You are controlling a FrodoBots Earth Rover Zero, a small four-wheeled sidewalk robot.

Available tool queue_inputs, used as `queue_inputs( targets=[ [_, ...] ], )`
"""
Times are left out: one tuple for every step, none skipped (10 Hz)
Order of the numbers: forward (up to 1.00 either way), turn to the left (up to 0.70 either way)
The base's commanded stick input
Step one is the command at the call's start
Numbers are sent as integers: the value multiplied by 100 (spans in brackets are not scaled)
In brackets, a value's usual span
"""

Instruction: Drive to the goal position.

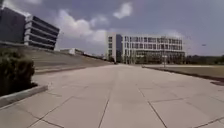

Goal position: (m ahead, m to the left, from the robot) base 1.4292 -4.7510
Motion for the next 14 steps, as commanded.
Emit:
queue_inputs(
  targets=[
    [70, 0],
    [70, 0],
    [70, 0],
    [70, 0],
    [70, 0],
    [70, 0],
    [70, 0],
    [70, 0],
    [70, 0],
    [70, 0],
    [70, 0],
    [70, 0],
    [70, 0],
    [70, 0]
  ],
)
